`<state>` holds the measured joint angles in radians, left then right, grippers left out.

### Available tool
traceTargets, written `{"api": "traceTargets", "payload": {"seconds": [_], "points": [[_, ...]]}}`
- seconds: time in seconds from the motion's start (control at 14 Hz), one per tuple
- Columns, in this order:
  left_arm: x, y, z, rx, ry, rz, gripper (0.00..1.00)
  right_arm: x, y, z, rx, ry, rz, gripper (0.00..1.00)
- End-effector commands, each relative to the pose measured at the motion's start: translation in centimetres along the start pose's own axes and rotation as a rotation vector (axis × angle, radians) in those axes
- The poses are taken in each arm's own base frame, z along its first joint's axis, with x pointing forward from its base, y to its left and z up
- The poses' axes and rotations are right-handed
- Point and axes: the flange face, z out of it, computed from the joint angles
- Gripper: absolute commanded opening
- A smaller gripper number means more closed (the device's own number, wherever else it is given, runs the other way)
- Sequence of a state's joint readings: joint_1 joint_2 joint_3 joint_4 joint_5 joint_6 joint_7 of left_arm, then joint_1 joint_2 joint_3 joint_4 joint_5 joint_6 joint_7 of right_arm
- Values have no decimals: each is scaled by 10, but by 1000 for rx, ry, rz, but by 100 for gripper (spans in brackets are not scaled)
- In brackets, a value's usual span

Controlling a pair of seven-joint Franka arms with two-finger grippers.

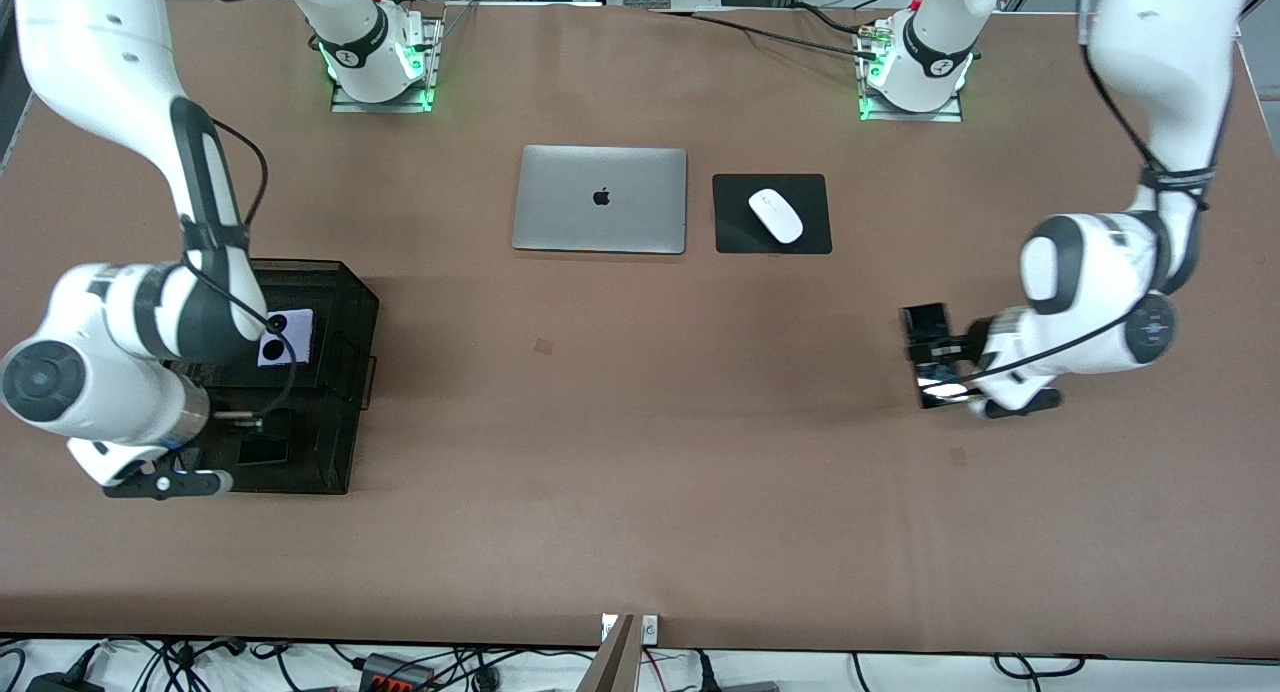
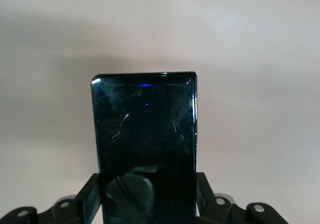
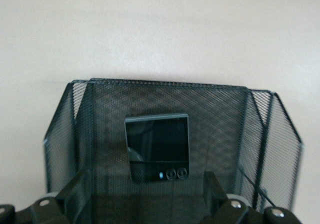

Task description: Place phones with both arms

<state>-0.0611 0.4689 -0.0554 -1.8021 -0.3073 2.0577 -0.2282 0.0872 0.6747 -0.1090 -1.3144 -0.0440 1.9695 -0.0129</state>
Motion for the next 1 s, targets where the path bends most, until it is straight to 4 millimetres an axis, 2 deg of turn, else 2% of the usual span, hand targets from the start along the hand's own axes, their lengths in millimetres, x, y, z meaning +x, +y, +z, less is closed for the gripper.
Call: {"api": "traceTargets", "payload": {"seconds": [0.0, 0.07, 0.14, 0.36, 0.65, 0.72, 0.93], "points": [[-6, 66, -2, -91, -40, -138, 53, -13, 7, -42, 8, 2, -3, 100], [-13, 96, 4, -135, -62, -172, 53, -16, 8, -54, 24, 8, 6, 100], [-20, 125, 9, -181, -88, -216, 53, -19, 9, -56, 49, -15, 17, 100], [-33, 187, 27, -242, -138, -348, 53, -21, 10, -55, 72, -30, 34, 100], [-38, 278, 41, -340, -85, -497, 53, -21, 16, -56, 71, -29, 34, 100], [-42, 296, 49, -360, -58, -494, 53, -22, 14, -60, 72, -24, 34, 100], [-49, 325, 58, -512, 20, -523, 53, -22, 17, -58, 76, -24, 37, 100]]}}
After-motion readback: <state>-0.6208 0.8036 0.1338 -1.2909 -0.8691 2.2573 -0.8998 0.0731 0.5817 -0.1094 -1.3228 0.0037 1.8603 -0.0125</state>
